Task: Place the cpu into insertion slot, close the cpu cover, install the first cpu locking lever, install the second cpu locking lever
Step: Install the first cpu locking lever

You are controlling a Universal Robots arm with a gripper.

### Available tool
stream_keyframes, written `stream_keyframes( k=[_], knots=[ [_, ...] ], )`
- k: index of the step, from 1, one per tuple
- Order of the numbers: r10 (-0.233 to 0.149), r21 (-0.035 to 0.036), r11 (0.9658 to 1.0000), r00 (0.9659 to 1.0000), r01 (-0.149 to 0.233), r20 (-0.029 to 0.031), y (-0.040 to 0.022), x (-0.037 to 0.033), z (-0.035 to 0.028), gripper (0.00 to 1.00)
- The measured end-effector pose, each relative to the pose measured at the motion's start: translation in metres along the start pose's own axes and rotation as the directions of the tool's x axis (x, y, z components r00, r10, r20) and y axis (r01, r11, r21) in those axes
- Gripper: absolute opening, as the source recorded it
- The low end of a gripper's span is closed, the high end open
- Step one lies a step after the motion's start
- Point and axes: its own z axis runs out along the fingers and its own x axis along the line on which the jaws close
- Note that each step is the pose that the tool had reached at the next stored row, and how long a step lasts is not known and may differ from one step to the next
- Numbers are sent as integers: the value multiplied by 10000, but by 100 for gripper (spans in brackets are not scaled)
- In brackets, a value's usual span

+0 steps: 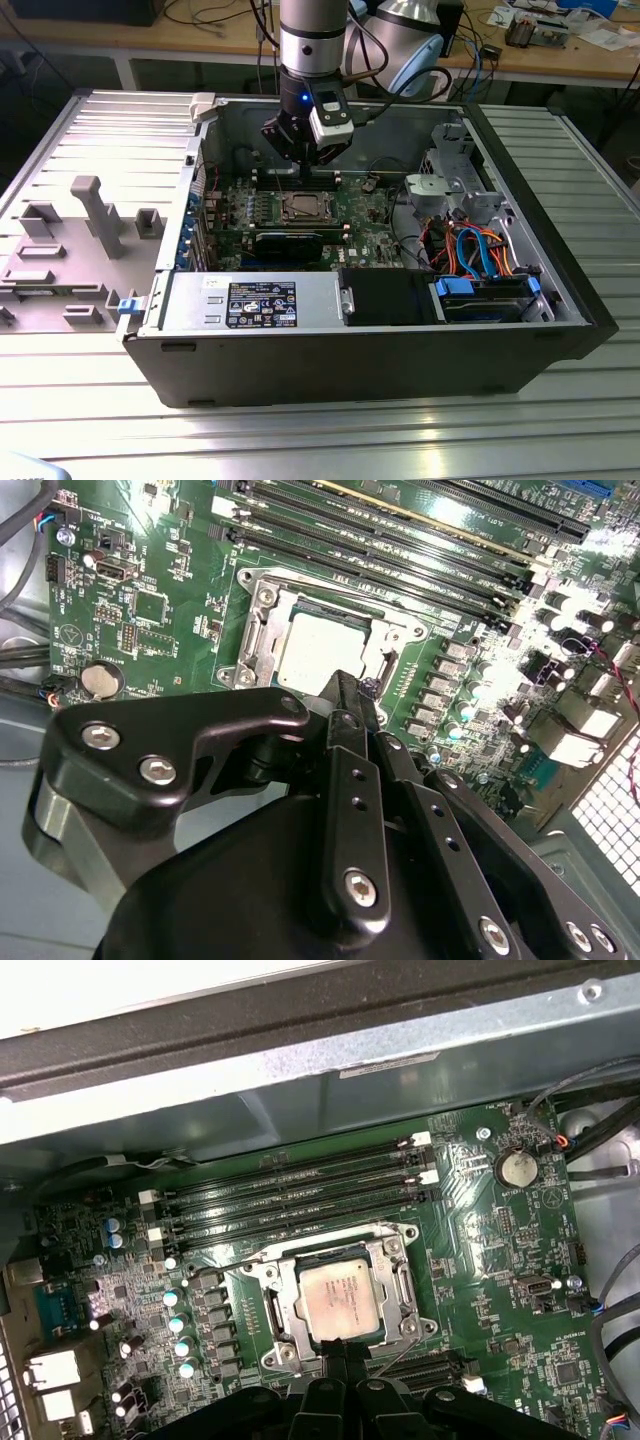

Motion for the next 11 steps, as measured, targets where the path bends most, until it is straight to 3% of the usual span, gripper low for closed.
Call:
stream_keyframes(
  k=[11],
  knots=[
    [-143,-2,9999,9999,143,5,0,2,0,11]
  ],
)
